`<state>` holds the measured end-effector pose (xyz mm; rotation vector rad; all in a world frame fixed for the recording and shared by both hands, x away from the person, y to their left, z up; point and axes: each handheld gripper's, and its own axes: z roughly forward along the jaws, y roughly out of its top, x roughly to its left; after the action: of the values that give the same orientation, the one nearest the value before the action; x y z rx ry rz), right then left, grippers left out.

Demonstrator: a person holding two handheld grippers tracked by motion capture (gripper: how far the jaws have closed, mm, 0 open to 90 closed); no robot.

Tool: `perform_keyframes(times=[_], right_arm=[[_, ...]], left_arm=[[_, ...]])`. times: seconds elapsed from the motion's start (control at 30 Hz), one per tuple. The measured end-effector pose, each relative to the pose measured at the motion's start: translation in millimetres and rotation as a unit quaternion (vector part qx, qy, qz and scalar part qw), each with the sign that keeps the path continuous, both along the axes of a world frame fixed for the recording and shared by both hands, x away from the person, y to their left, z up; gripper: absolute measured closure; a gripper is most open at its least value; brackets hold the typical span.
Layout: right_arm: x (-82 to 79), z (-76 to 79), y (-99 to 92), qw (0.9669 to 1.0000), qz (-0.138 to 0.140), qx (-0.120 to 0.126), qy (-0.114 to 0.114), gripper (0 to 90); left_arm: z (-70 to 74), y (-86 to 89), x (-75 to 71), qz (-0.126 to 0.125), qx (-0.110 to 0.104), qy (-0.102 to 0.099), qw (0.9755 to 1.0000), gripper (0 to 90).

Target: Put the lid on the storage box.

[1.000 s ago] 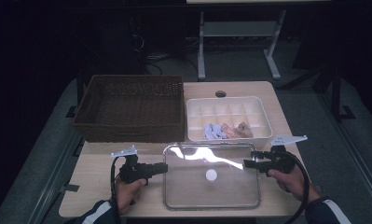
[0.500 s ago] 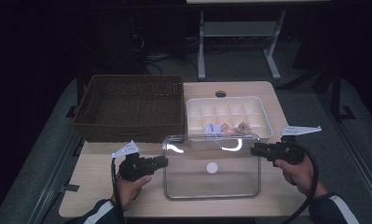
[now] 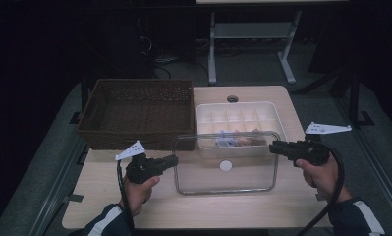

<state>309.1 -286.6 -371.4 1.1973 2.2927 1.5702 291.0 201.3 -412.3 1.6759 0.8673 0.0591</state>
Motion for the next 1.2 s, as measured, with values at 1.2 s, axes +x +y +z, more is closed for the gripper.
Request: perform_keyframes(times=[1.2], right_arm=[[29.9,60.1,-34.9,0.9964,-0.064,-0.012,-0.055,65.3]], left_arm=[[55.2,-45.9,57.3,-0.006,-0.012,-0.043,0.9990,80.6]])
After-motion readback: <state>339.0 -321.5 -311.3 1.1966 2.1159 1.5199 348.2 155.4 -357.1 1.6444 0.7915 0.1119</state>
